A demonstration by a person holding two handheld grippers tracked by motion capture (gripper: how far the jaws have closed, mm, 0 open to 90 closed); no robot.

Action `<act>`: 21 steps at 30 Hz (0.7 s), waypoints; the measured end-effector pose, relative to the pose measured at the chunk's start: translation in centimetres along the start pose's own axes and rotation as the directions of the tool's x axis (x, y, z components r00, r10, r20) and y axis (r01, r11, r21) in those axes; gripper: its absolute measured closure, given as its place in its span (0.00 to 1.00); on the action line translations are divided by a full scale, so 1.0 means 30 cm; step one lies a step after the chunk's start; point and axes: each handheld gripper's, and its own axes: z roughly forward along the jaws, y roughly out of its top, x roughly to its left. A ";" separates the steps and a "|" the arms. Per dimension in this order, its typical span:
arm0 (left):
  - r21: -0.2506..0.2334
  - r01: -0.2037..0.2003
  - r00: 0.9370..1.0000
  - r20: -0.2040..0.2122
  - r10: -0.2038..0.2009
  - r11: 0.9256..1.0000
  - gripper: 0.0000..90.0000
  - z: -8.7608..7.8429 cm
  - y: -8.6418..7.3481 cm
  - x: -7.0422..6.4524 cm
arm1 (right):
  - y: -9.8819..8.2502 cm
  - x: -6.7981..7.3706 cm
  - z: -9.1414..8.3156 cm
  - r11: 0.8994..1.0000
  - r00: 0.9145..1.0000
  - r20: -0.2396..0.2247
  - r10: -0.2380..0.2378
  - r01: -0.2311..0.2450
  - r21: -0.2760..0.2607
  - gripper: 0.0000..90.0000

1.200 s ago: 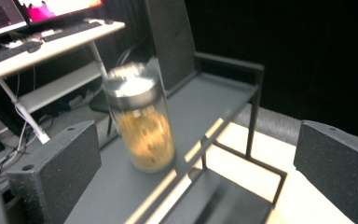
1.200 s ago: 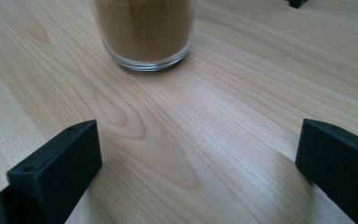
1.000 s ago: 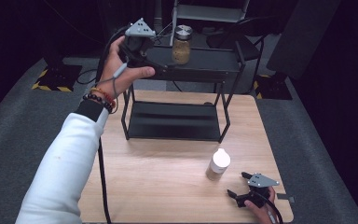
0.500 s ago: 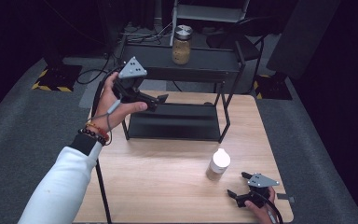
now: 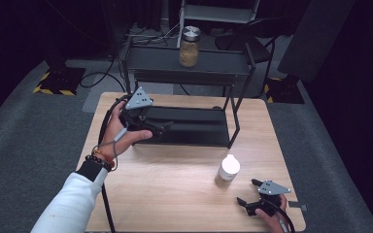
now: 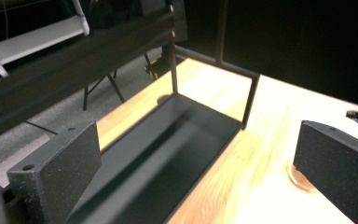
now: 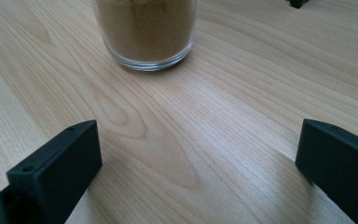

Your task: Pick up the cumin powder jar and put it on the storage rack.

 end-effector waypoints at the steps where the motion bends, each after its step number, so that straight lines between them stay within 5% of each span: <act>1: 0.001 0.002 1.000 0.001 -0.002 1.000 0.00 0.004 -0.014 -0.004 | 0.000 0.000 0.000 1.000 1.000 0.000 -0.001 0.001 0.000 0.00; 21: 0.068 0.014 1.000 0.020 -0.016 0.998 0.00 0.050 -0.258 -0.072 | 0.000 -0.001 0.000 1.000 1.000 -0.002 -0.002 0.002 0.000 0.00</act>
